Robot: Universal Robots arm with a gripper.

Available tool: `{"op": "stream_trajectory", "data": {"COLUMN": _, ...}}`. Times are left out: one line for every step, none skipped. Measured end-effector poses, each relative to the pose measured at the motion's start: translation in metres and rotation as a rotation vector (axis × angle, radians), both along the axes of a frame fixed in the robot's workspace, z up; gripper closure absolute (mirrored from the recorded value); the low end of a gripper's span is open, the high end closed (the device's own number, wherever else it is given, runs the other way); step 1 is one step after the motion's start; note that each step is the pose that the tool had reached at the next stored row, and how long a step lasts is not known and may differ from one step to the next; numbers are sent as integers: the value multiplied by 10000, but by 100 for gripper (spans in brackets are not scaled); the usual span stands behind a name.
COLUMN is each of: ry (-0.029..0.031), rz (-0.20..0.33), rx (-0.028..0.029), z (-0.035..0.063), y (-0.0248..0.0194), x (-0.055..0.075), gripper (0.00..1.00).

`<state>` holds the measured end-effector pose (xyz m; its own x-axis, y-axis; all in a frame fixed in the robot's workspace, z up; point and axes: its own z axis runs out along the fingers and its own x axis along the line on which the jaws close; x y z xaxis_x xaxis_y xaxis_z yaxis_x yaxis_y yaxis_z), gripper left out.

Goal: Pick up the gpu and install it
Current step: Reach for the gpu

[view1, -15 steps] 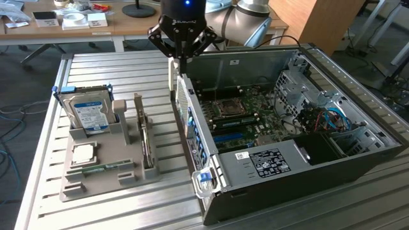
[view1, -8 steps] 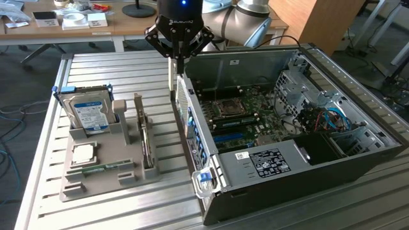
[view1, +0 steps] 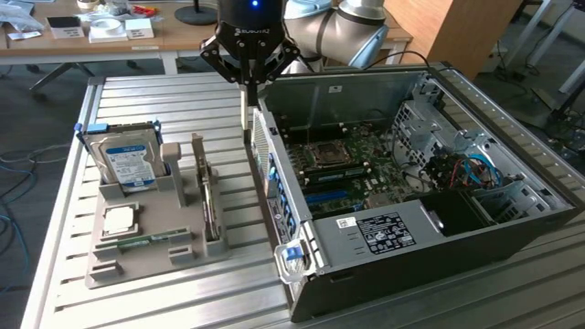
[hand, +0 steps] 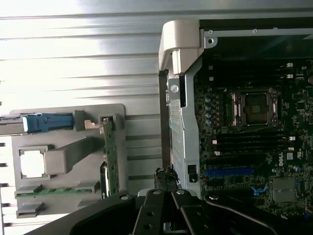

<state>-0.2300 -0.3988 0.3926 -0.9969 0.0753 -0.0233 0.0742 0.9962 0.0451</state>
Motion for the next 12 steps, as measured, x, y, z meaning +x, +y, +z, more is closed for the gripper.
{"op": "stream_trajectory", "data": {"ry": 0, "rz": 0, "rx": 0, "z": 0, "y": 0, "x": -10, "gripper": 89}}
{"op": "stream_trajectory", "data": {"ry": 0, "rz": 0, "rx": -1, "z": 0, "y": 0, "x": -21, "gripper": 89}}
{"op": "stream_trajectory", "data": {"ry": 0, "rz": 0, "rx": -1, "z": 0, "y": 0, "x": -33, "gripper": 89}}
{"op": "stream_trajectory", "data": {"ry": 0, "rz": 0, "rx": -1, "z": 0, "y": 0, "x": -44, "gripper": 89}}
{"op": "stream_trajectory", "data": {"ry": 0, "rz": 0, "rx": 0, "z": 0, "y": 0, "x": -55, "gripper": 89}}
{"op": "stream_trajectory", "data": {"ry": 0, "rz": 1, "rx": 0, "z": 0, "y": 0, "x": -66, "gripper": 89}}
{"op": "stream_trajectory", "data": {"ry": 0, "rz": 0, "rx": -1, "z": 0, "y": 0, "x": -78, "gripper": 89}}
{"op": "stream_trajectory", "data": {"ry": 0, "rz": 0, "rx": 0, "z": 0, "y": 0, "x": -89, "gripper": 89}}
{"op": "stream_trajectory", "data": {"ry": 0, "rz": 1, "rx": 0, "z": 0, "y": 0, "x": -100, "gripper": 89}}
{"op": "stream_trajectory", "data": {"ry": 0, "rz": 0, "rx": 0, "z": 0, "y": 0, "x": -112, "gripper": 89}}
{"op": "stream_trajectory", "data": {"ry": 0, "rz": 1, "rx": 0, "z": 0, "y": 0, "x": -122, "gripper": 89}}
{"op": "stream_trajectory", "data": {"ry": 0, "rz": 0, "rx": 0, "z": 0, "y": 0, "x": -134, "gripper": 89}}
